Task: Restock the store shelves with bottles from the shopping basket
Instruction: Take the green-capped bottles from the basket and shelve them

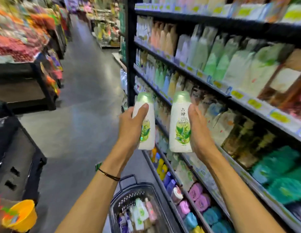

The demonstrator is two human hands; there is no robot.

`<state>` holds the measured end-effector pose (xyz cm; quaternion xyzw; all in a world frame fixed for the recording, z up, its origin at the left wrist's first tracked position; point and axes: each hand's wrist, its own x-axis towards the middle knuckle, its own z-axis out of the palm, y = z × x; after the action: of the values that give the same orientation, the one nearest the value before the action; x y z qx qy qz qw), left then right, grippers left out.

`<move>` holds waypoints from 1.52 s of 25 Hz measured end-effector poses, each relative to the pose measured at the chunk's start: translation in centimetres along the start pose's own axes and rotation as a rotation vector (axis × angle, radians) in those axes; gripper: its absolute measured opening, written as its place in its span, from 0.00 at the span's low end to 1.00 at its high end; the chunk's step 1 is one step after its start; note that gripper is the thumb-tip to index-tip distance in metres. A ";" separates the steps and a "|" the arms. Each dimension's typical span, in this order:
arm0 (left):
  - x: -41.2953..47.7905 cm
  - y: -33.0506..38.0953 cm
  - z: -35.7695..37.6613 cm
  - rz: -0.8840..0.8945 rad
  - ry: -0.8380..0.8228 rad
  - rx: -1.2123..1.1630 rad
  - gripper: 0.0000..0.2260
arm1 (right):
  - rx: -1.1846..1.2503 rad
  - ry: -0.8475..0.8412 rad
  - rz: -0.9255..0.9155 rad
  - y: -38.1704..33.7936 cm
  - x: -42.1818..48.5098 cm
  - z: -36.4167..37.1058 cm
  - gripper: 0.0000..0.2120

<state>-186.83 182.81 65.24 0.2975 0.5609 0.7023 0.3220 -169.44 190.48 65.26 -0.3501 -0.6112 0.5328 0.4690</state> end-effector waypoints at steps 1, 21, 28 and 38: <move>-0.8 1.5 1.3 0.023 -0.053 -0.010 0.11 | -0.020 0.056 -0.037 -1.8 -1.2 -1.3 0.13; -37.3 16.7 35.2 0.194 -1.136 -0.282 0.14 | -0.371 0.896 -0.497 -29.2 -39.0 -34.5 0.08; -53.1 19.7 46.2 0.223 -1.265 -0.365 0.20 | -0.529 0.956 -0.552 -35.4 -52.9 -47.2 0.19; -63.1 26.6 57.5 0.595 -1.148 -0.407 0.10 | -0.518 0.831 -0.601 -43.7 -56.4 -62.1 0.17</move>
<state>-106.34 163.15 98.85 0.6986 0.0519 0.5832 0.4113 -89.75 150.03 96.30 -0.4444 -0.5589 0.0266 0.6996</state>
